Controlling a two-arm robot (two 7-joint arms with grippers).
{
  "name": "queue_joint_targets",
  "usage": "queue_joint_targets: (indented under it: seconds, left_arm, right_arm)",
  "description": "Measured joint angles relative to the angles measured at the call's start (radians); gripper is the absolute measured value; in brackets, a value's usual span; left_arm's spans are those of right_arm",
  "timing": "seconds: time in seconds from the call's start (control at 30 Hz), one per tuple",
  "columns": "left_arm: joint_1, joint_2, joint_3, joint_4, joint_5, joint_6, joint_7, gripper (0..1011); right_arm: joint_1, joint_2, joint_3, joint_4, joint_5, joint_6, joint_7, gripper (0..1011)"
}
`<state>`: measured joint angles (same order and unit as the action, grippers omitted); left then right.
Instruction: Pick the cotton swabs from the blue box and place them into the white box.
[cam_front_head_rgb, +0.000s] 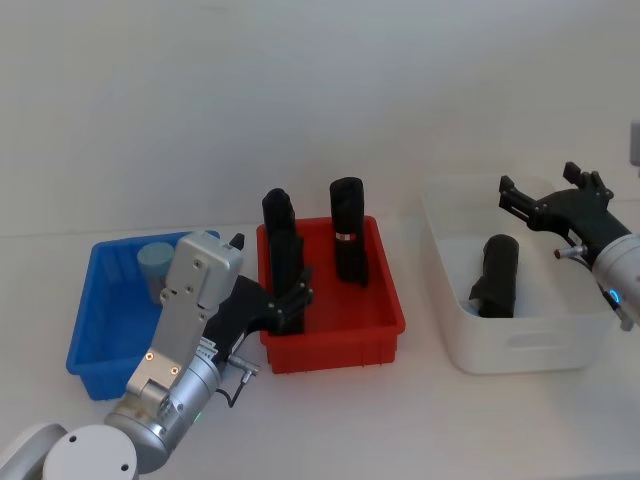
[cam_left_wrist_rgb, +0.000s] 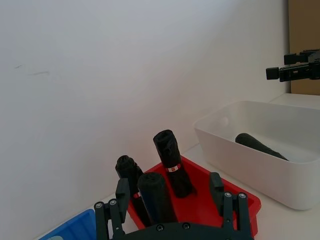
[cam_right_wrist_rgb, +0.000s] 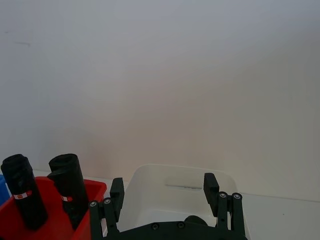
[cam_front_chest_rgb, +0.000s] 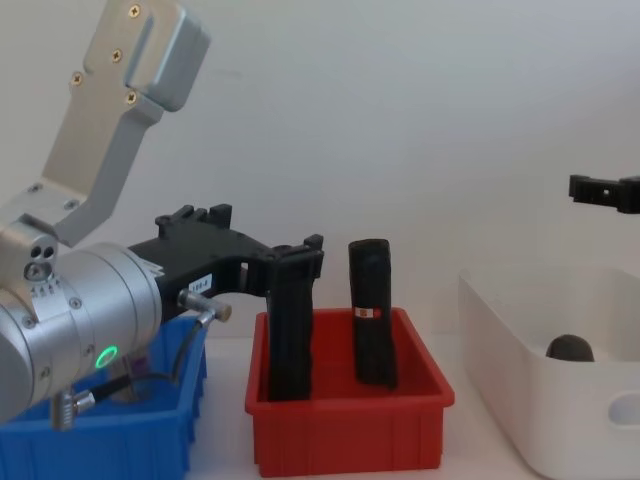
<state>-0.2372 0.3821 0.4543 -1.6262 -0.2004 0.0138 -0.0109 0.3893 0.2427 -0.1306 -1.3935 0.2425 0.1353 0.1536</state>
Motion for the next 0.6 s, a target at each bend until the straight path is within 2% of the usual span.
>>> queue_joint_targets:
  seconds: [0.6]
  left_arm:
    - [0.000, 0.000, 0.000, 0.000, 0.000, 0.000, 0.000, 1004]
  right_arm:
    - [0.000, 0.000, 0.000, 0.000, 0.000, 0.000, 0.000, 1001]
